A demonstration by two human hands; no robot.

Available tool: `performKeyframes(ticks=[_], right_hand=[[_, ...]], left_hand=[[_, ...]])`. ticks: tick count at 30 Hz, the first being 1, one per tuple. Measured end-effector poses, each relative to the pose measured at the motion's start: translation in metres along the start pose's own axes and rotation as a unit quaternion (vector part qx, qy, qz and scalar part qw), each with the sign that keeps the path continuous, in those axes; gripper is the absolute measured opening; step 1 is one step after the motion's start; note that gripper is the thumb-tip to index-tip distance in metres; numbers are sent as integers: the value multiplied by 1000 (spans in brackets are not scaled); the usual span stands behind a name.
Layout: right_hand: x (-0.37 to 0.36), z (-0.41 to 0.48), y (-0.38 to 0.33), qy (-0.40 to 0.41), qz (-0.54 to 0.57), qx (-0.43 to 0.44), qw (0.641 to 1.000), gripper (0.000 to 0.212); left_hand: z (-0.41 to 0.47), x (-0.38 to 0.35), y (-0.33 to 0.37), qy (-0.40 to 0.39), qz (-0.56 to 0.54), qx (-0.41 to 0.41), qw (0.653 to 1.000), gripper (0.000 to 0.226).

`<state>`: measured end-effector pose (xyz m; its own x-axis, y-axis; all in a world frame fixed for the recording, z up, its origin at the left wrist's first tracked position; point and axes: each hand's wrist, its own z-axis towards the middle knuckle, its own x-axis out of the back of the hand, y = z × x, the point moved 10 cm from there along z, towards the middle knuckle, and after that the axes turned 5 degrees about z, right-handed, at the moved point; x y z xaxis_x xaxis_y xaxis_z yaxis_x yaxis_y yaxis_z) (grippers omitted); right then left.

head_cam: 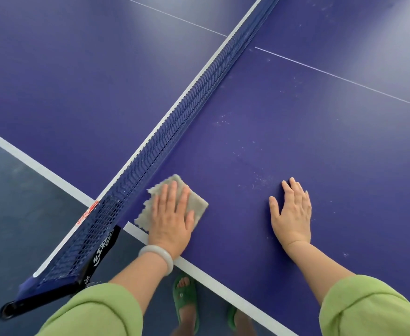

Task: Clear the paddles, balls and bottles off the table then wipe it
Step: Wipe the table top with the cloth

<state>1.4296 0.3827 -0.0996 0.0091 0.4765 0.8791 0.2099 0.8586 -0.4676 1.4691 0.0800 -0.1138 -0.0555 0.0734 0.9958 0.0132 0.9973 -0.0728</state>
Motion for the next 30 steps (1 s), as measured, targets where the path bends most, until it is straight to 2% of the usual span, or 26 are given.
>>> performKeyframes(ticks=[2, 4, 6, 8, 10, 13, 15, 17, 19, 22, 26, 27, 28, 30], right_hand=[[0, 0, 1, -1, -1, -1, 1000, 57], [0, 0, 0, 1, 3, 0, 1000, 56], [1, 1, -1, 5, 11, 6, 1000, 55], [1, 2, 0, 1, 30, 5, 1000, 54], [0, 4, 4, -12, 67, -7, 998, 52], [8, 1, -5, 1, 76, 24, 997, 50], [19, -14, -27, 47, 60, 87, 993, 43], [16, -40, -59, 51, 59, 162, 984, 36], [-9, -71, -84, 9, 18, 239, 971, 40], [-48, -91, -91, -62, -40, 281, 957, 48], [-58, -52, -91, -101, -112, 367, 918, 53], [-54, -29, -83, -86, -136, 352, 922, 54], [-46, -2, -69, -59, -155, 296, 941, 54], [-23, 38, -30, -3, -152, 130, 980, 57]], left_hand=[[1, 2, -4, -5, -29, 84, 996, 65], [-10, 6, 28, -1, -53, 93, 994, 66], [-28, 12, 93, 5, -62, -16, 998, 67], [-46, 18, 153, -3, -64, -144, 987, 68], [-47, 27, 169, -4, -79, -176, 981, 63], [-20, 38, 131, 7, -123, -130, 984, 56], [2, 36, 84, 13, -111, -64, 992, 53], [20, 30, 37, 13, -97, 9, 995, 53], [32, 16, 9, -25, -94, 59, 994, 57], [37, 5, -3, -36, -73, 93, 992, 58], [37, 2, 2, -24, -65, 99, 993, 64], [37, 3, 1, -21, -66, 101, 992, 64], [37, 4, 1, -18, -67, 103, 992, 64], [36, 3, 2, -19, -64, 105, 992, 63]])
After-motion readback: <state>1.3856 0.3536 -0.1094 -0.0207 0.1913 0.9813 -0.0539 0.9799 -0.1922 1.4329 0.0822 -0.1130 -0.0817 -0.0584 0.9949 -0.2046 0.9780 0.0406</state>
